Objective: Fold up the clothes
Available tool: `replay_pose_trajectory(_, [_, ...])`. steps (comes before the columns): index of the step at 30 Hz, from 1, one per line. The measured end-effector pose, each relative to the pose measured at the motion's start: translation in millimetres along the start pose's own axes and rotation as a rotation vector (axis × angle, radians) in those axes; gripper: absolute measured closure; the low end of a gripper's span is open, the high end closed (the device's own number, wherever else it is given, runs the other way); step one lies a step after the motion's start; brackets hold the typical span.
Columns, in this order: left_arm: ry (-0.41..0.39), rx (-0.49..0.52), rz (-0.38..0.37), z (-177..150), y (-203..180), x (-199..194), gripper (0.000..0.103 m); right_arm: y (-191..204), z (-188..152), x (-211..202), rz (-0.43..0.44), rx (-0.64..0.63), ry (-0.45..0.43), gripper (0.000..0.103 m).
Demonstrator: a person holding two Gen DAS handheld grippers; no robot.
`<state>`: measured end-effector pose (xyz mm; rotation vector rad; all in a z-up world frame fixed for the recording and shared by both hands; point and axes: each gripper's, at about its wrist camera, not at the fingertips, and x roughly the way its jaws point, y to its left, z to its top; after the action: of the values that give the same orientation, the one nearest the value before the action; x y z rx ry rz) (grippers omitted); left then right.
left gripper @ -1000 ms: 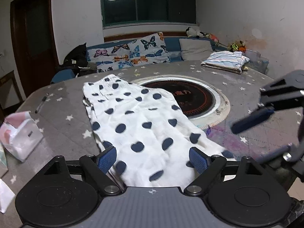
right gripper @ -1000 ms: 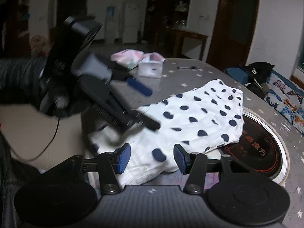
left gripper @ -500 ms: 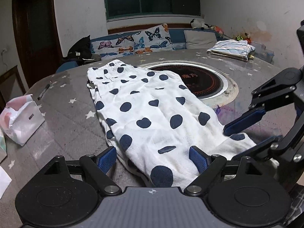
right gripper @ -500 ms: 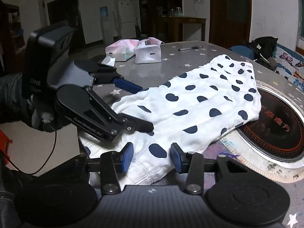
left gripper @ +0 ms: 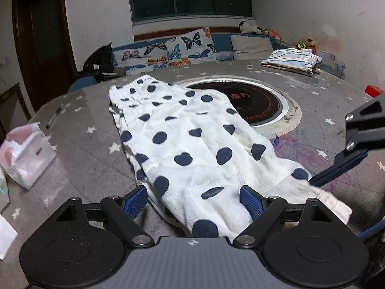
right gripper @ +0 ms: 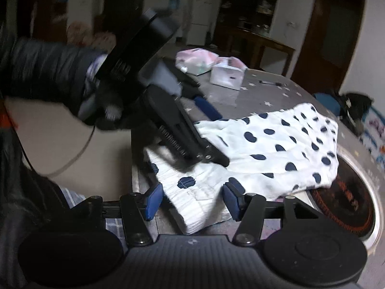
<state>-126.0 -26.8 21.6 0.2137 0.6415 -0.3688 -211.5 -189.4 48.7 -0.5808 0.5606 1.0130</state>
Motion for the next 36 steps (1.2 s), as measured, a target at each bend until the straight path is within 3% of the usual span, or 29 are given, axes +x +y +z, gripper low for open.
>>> replay_pose_trajectory(7, [-0.059, -0.028, -0.006, 1, 13, -37, 0.017, 10, 6, 8, -0.050, -0.069, 0.018, 0.062])
replay_pose_trajectory(14, [0.065, -0.307, -0.086, -21, 25, -62, 0.018, 9, 5, 5, -0.044, -0.066, 0.025, 0.062])
replay_pose_trajectory(19, [0.116, -0.435, -0.114, -32, 16, -63, 0.022, 8, 3, 2, -0.040, -0.057, 0.021, 0.058])
replay_pose_trajectory(25, [0.159, -0.500, -0.155, -34, 6, -59, 0.043, 9, 1, -5, -0.041, -0.049, 0.008, 0.057])
replay_pose_trajectory(27, [0.174, -0.518, -0.177, -34, 4, -58, 0.058, 10, 0, -7, -0.044, -0.047, 0.004, 0.056])
replay_pose_trajectory(31, [0.191, -0.528, -0.189, -35, 0, -58, 0.063, 10, -2, -9, -0.048, -0.040, -0.003, 0.054])
replay_pose_trajectory(32, [0.200, -0.545, -0.194, -35, 2, -58, 0.070, 10, -2, -10, -0.051, -0.038, -0.005, 0.053])
replay_pose_trajectory(36, [0.210, -0.634, -0.229, -33, 11, -58, 0.080, 10, -3, -14, -0.068, -0.032, -0.014, 0.051])
